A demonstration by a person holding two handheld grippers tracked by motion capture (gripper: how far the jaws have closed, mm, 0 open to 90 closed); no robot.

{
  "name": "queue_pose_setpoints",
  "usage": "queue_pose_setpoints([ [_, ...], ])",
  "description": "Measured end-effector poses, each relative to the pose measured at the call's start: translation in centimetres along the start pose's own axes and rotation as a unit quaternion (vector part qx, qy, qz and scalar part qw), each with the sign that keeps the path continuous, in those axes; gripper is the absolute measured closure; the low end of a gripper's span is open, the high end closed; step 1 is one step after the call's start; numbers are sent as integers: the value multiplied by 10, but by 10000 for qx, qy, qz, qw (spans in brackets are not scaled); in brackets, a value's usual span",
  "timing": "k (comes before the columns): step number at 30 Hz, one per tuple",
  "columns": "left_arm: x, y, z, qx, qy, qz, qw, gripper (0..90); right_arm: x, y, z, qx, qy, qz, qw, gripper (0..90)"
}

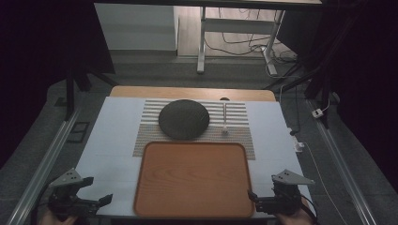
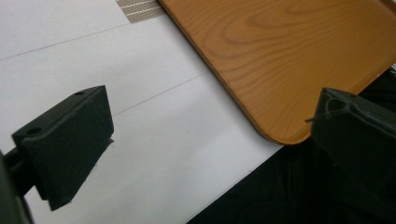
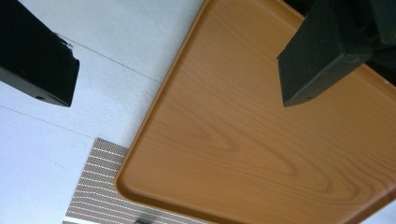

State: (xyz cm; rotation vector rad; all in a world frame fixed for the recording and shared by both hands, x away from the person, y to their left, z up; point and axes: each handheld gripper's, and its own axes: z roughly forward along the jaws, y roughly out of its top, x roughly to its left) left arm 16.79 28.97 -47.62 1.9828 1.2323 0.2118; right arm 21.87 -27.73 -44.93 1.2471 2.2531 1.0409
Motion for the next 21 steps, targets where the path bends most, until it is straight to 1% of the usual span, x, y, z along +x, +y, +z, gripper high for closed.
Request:
queue_pose_setpoints([
  [5, 1, 1, 0, 0, -57, -8, 10000, 0, -1, 0, 1, 43, 2, 13, 10000, 0],
  [10, 0, 1, 1, 11, -67, 26, 10000, 0, -3, 0, 1, 72, 43, 118, 9999, 0],
  [20, -1, 1, 2, 47, -96, 72, 9999, 0, -1, 1, 3, 151, 23, 56, 9999, 0],
  [21, -1, 1, 2, 50, -103, 72, 9999, 0, -1, 1, 3, 192, 4, 16, 9998, 0],
])
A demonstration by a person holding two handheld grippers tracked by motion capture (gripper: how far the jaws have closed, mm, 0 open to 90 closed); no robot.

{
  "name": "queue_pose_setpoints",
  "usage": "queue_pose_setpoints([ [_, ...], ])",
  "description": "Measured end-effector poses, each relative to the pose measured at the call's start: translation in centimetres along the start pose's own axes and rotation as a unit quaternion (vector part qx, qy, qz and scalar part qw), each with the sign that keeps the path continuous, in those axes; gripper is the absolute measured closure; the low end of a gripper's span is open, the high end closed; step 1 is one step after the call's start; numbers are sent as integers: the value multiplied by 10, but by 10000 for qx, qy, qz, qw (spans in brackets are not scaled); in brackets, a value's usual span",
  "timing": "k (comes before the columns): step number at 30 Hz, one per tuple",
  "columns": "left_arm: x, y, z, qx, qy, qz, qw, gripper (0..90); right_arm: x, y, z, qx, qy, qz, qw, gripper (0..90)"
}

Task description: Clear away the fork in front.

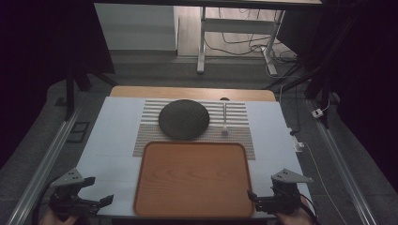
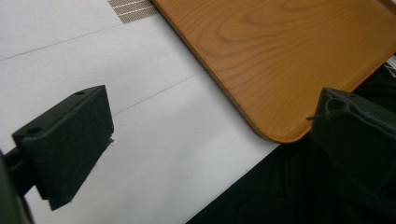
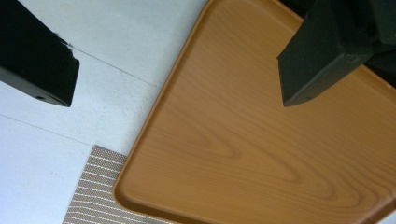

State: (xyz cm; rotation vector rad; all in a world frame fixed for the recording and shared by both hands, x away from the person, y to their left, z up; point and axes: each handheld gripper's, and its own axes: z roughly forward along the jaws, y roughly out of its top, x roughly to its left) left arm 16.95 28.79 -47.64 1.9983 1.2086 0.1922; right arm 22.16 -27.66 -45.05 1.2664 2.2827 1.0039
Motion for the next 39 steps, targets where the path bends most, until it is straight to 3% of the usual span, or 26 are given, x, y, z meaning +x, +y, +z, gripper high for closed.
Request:
queue_pose_setpoints([
  [12, 0, 0, 0, 9, -20, 7, 10000, 0, 3, 1, 2, 87, 11, -136, 9999, 0],
  [25, 0, 0, 1, 40, -21, 17, 10000, 0, 14, 8, 8, 75, 116, -513, 9986, 0],
  [39, 0, 1, 2, 71, -34, 10, 10000, 0, 28, 21, 32, 369, 304, -1155, 9922, 0],
])
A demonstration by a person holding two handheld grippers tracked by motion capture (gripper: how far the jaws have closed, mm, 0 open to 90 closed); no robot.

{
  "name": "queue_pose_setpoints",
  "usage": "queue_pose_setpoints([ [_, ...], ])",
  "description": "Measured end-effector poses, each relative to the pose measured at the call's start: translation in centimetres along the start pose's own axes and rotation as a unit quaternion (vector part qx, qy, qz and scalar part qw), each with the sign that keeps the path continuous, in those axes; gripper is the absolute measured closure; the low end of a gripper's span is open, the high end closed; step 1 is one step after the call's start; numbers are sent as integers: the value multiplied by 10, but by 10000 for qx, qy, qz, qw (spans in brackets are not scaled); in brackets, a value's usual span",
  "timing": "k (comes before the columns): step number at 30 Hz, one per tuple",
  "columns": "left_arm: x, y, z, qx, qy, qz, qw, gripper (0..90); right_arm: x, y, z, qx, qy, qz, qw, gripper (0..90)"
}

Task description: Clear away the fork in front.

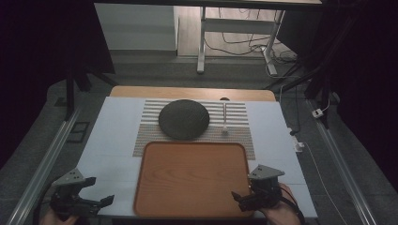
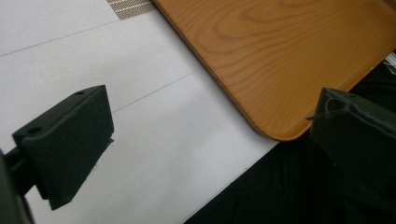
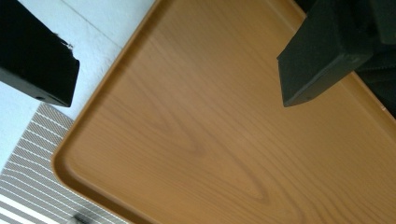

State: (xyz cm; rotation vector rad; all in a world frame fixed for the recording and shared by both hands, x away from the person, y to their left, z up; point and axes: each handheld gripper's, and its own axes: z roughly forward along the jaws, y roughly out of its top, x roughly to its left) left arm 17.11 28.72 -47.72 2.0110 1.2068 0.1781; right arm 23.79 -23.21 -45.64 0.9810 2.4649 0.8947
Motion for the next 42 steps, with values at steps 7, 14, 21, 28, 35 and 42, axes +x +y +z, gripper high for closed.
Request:
queue_pose_setpoints([
  [7, 0, 0, 0, 10, -2, -2, 10000, 0, 0, 9, 10, -4, 26, -219, 9998, 0],
  [14, 0, 0, 0, 29, 2, 4, 10000, 0, 4, 19, 25, 146, 143, -416, 9989, 0],
  [21, 0, 0, 1, 43, 8, 1, 10000, 0, 6, 28, 36, 277, 34, -627, 9976, 0],
  [28, 0, 1, 1, 52, 6, -8, 10000, 0, 6, 38, 50, 380, -214, -956, 9945, 0],
  [35, 1, 1, 1, 67, 6, -11, 10000, 0, 3, 48, 63, 415, -489, -1218, 9905, 0],
  [42, 1, 1, 2, 90, 1, -15, 10000, 0, -4, 59, 72, 400, -791, -1498, 9847, 0],
])
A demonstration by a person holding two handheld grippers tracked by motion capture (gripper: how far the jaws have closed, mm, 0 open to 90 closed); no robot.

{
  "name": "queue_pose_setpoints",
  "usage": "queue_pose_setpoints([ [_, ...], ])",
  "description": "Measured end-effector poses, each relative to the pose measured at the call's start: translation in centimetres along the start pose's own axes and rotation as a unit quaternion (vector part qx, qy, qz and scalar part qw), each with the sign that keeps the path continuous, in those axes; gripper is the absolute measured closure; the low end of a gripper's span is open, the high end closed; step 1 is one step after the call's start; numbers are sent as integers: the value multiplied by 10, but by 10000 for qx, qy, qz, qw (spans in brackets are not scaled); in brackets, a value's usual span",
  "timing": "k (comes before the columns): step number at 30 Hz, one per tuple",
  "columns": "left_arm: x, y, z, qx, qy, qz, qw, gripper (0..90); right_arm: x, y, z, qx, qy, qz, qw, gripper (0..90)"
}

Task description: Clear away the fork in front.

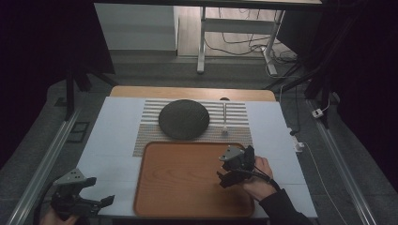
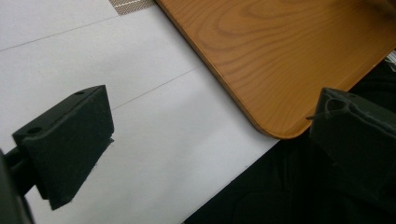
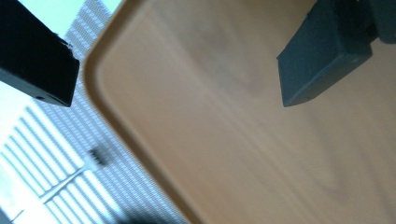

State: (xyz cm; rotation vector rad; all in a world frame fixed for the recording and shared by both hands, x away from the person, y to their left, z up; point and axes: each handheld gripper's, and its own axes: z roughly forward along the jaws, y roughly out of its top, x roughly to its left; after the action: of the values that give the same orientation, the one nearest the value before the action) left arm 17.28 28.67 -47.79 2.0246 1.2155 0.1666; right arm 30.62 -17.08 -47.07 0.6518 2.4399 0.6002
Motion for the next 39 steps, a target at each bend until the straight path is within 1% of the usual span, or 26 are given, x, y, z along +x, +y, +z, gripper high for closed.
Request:
queue_pose_setpoints([
  [7, 0, 0, 0, 10, -16, -16, 10000, 0, -14, 9, 15, 122, -296, -176, 9993, 0],
  [8, 0, 0, 0, 12, -17, -16, 10000, 0, -18, 11, 20, 168, -384, -212, 9989, 0],
  [10, 0, 0, 0, 18, -14, -12, 10000, 0, -22, 14, 25, 223, -451, -241, 9984, 0],
  [11, 0, 0, 0, 18, -14, -12, 10000, 0, -22, 14, 25, 223, -451, -241, 9984, 0],
  [12, 0, 0, 0, 18, -14, -13, 10000, 0, -25, 14, 27, 256, -484, -278, 9981, 0],
  [13, 0, 0, 1, 19, -15, -14, 10000, 0, -31, 16, 32, 337, -607, -321, 9971, 0],
  [15, 0, 0, 1, 22, -18, -14, 10000, 0, -36, 18, 36, 364, -644, -316, 9968, 0],
  [16, 0, 0, 1, 26, -20, -14, 10000, 0, -36, 18, 36, 364, -644, -316, 9968, 0],
  [18, 0, 0, 1, 31, -20, -15, 10000, 0, -41, 19, 41, 378, -775, -316, 9958, 0],
  [19, 0, 0, 1, 34, -24, -14, 10000, 0, -47, 22, 45, 420, -882, -351, 9946, 0],
  [20, 0, 0, 1, 33, -23, -14, 10000, 0, -47, 22, 45, 420, -882, -351, 9946, 0],
  [21, 0, 0, 1, 35, -28, -18, 10000, 0, -49, 22, 47, 414, -945, -366, 9940, 0],
  [22, 0, 0, 1, 34, -26, -16, 10000, 0, -53, 26, 52, 468, -1010, -357, 9931, 0],
  [24, 0, 0, 1, 39, -31, -18, 10000, 0, -55, 27, 54, 495, -1034, -362, 9927, 0],
  [25, 0, 0, 1, 40, -33, -18, 10000, 0, -57, 28, 56, 521, -1071, -420, 9920, 0],
  [26, 0, 0, 1, 44, -30, -22, 10000, 0, -60, 32, 61, 590, -1142, -431, 9908, 20],
  [28, 1, 0, 1, 46, -33, -25, 10000, 0, -62, 34, 67, 644, -1200, -476, 9895, 43],
  [29, 1, 0, 1, 47, -35, -26, 10000, 0, -62, 34, 67, 644, -1200, -476, 9895, 43],
  [31, 1, 0, 1, 49, -39, -30, 10000, 0, -65, 38, 77, 701, -1308, -623, 9870, 73],
  [32, 1, 0, 1, 50, -39, -31, 10000, 0, -66, 40, 80, 729, -1321, -667, 9863, 89],
  [33, 1, 0, 1, 53, -34, -29, 10000, 0, -67, 41, 83, 754, -1331, -771, 9852, 105],
  [34, 1, 0, 1, 50, -38, -33, 10000, 0, -66, 42, 87, 755, -1341, -760, 9852, 120],
  [35, 1, 0, 1, 55, -44, -34, 10000, 0, -66, 42, 87, 755, -1341, -760, 9852, 120],
  [36, 1, 0, 1, 57, -44, -34, 10000, 0, -66, 45, 94, 829, -1361, -960, 9825, 173],
  [37, 1, 0, 1, 57, -45, -37, 10000, 0, -65, 46, 96, 859, -1357, -1031, 9816, 202],
  [39, 1, 0, 1, 60, -50, -35, 10000, 0, -63, 47, 104, 918, -1385, -1247, 9782, 271],
])
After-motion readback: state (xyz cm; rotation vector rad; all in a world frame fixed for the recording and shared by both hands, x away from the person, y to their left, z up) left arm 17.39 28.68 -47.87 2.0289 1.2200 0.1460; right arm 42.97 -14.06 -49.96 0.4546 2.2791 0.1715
